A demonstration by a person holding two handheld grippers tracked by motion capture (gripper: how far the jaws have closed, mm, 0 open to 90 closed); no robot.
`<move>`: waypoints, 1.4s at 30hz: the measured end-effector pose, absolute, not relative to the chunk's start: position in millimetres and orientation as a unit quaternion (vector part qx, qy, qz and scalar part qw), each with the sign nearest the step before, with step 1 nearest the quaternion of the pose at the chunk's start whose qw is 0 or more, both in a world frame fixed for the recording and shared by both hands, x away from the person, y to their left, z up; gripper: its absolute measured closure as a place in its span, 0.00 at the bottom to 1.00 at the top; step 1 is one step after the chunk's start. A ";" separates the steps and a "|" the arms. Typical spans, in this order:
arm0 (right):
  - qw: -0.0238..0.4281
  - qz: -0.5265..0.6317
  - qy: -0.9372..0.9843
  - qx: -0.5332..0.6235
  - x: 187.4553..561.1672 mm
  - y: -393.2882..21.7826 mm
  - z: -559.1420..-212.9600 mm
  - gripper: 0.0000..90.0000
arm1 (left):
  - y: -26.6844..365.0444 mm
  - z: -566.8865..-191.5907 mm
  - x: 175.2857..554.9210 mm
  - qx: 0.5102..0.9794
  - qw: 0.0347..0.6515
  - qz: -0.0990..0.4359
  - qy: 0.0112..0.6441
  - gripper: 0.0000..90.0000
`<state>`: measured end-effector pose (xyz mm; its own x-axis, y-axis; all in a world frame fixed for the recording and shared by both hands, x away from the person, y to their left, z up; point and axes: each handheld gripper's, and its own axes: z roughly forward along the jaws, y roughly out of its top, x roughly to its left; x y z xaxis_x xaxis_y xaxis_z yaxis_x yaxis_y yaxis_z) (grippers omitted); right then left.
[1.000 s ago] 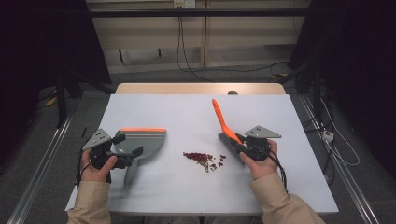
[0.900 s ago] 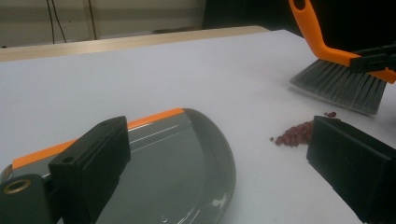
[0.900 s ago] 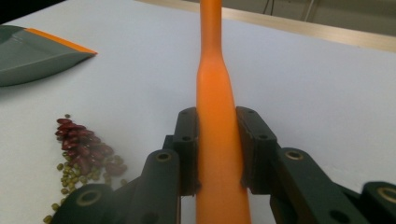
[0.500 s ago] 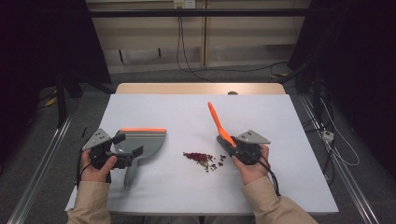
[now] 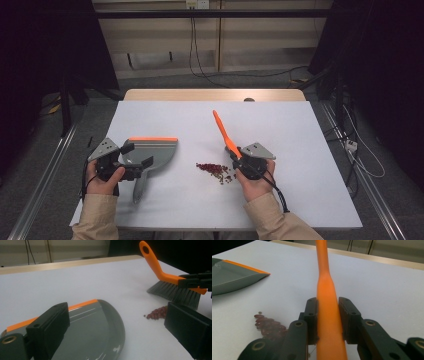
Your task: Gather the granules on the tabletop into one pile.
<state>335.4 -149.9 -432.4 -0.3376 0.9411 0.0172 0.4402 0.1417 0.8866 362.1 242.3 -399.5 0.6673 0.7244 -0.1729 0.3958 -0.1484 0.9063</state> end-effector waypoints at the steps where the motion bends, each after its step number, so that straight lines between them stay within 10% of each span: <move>1: 0.292 0.428 0.698 0.494 335.4 -147.4 -432.4 0.78 | 242.3 -399.4 362.1 0.743 0.531 0.154 0.378 0.07; 42: 0.194 0.316 0.803 0.466 383.5 -149.8 -417.1 0.79 | 244.1 -399.9 362.9 0.745 0.528 0.153 0.377 0.07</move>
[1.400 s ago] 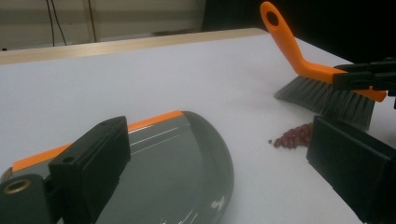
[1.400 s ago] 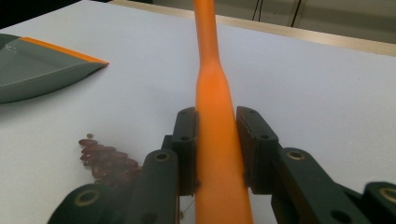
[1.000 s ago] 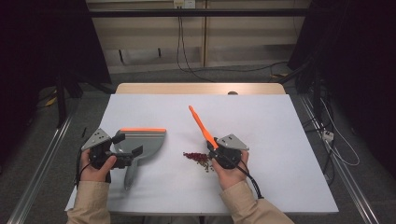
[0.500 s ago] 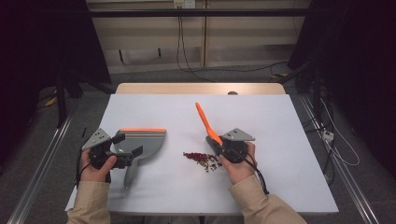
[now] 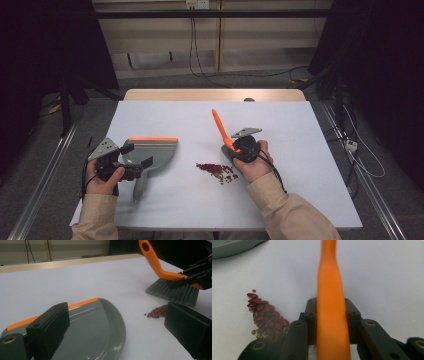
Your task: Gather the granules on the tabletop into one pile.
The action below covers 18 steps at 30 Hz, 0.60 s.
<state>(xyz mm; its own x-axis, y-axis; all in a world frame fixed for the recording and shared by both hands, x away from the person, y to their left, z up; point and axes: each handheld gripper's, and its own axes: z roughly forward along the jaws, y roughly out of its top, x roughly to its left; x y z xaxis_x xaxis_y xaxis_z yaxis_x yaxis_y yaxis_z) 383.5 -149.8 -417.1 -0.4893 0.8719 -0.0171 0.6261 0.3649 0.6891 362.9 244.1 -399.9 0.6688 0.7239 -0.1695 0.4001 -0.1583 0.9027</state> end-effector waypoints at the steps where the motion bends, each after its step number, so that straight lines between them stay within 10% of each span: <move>1: 0.195 0.319 0.798 0.472 382.8 -149.5 -417.4 0.79 | 244.2 -400.0 362.9 0.745 0.528 0.153 0.378 0.07; 18: 0.222 0.368 0.765 0.480 370.9 -119.8 -427.1 0.79 | 243.1 -399.3 363.0 0.748 0.525 0.155 0.375 0.07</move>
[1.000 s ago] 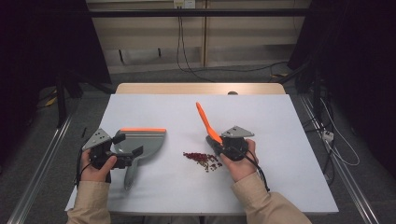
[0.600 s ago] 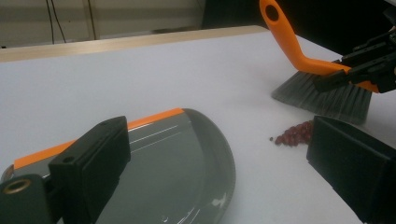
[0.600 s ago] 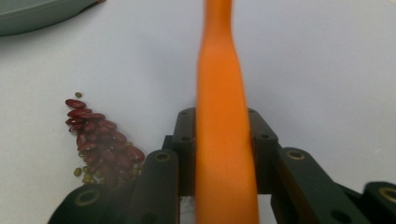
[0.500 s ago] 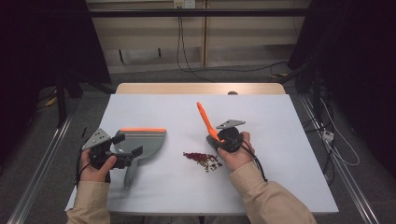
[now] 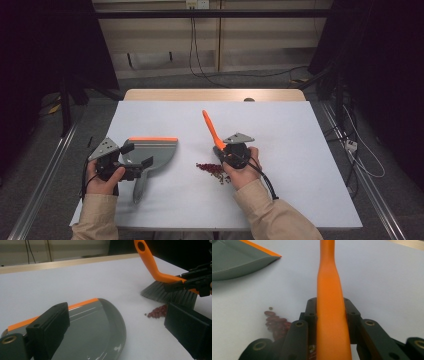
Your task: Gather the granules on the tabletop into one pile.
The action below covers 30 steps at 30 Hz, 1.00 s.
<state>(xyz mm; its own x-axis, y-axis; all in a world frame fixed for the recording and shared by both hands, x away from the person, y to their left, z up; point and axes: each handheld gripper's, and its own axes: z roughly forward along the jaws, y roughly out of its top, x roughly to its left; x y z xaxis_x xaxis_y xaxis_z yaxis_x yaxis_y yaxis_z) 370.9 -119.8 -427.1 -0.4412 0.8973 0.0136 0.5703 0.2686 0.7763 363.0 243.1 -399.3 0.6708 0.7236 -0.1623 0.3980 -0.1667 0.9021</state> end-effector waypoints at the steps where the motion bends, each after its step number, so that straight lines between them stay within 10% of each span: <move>1: 0.223 0.368 0.766 0.477 370.8 -117.7 -427.2 0.79 | 243.1 -399.3 363.1 0.748 0.526 0.155 0.375 0.07; 30: 0.154 0.466 0.802 0.341 368.1 -141.8 -402.0 0.79 | 244.8 -403.0 364.6 0.749 0.520 0.155 0.380 0.07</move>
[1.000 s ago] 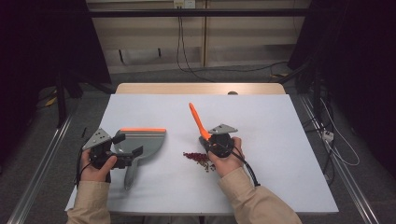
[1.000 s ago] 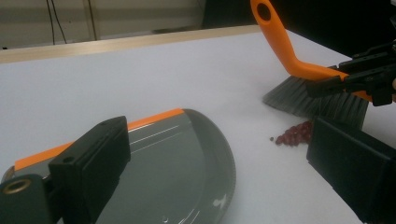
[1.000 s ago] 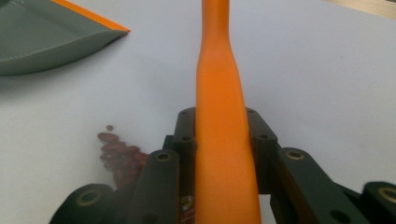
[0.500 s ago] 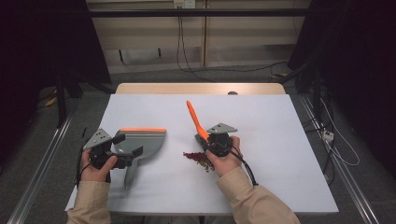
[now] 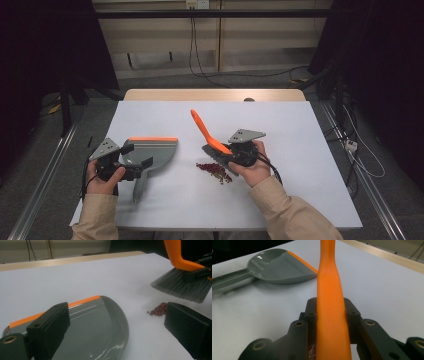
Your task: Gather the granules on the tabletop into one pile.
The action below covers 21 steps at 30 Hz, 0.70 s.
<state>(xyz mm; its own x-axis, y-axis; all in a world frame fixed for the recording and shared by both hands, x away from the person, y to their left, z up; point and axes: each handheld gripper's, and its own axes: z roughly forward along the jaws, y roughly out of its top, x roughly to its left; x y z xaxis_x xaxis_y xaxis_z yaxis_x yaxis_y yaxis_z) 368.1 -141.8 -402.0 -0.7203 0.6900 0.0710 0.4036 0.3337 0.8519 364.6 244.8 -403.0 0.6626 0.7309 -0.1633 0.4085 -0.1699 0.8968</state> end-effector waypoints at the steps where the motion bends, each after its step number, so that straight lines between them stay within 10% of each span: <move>1: 0.146 0.471 0.805 0.329 367.4 -142.8 -401.1 0.79 | 244.8 -403.1 364.7 0.749 0.520 0.155 0.381 0.07; 21: 0.068 0.493 0.829 0.254 368.8 -149.1 -403.2 0.79 | 243.7 -405.0 365.6 0.752 0.516 0.151 0.381 0.07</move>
<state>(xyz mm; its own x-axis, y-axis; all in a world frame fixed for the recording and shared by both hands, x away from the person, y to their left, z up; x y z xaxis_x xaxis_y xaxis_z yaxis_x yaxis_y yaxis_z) 368.8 -149.1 -403.2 -0.8613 0.4891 0.1373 0.3545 0.3852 0.8520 365.6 243.7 -405.0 0.6648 0.7282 -0.1668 0.4172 -0.1766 0.8915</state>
